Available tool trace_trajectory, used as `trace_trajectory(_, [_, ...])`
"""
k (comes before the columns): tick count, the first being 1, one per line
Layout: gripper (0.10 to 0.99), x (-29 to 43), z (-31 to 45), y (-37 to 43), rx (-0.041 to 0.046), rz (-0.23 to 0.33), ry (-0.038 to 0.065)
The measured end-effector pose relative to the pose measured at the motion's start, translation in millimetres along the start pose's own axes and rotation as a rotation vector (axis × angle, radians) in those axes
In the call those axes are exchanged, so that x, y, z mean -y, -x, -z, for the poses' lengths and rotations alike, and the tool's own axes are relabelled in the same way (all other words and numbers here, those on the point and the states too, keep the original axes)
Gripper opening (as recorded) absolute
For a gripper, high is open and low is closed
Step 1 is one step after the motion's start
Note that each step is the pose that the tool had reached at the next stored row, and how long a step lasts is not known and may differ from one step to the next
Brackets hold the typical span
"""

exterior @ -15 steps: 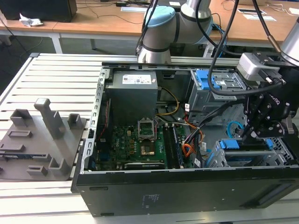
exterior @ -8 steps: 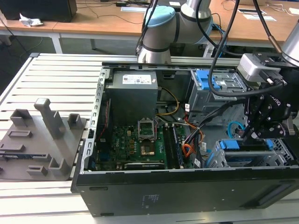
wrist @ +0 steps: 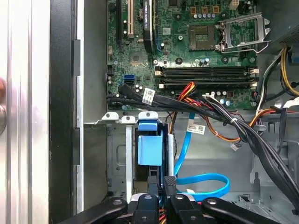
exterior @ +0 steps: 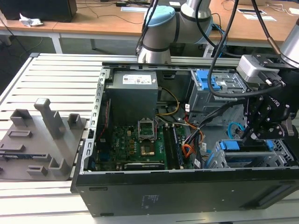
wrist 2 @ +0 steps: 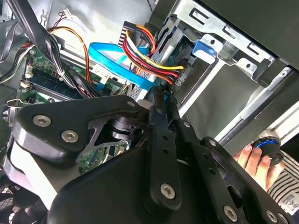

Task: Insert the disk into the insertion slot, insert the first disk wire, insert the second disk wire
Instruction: 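Insert the second disk wire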

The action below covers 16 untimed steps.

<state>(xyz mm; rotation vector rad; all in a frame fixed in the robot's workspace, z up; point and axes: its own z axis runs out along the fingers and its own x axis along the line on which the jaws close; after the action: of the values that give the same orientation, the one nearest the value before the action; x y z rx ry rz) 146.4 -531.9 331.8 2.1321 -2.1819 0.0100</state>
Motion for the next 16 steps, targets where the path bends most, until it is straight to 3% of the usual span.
trace_trajectory(2, [0.165, 0.0, 0.2, 0.1, 0.0007, 0.000, 0.000])
trace_trajectory(7, [0.165, -0.5, 9.4, -0.7, 0.0034, 0.000, 0.000])
trace_trajectory(10, [0.165, -0.4, 9.5, -0.9, 0.0262, 0.002, 0.001])
trace_trajectory(11, [0.165, -0.4, 9.6, -1.1, 0.0297, 0.002, 0.001])
trace_trajectory(16, [0.165, -0.4, 9.2, -5.3, 0.0345, 0.002, 0.001])
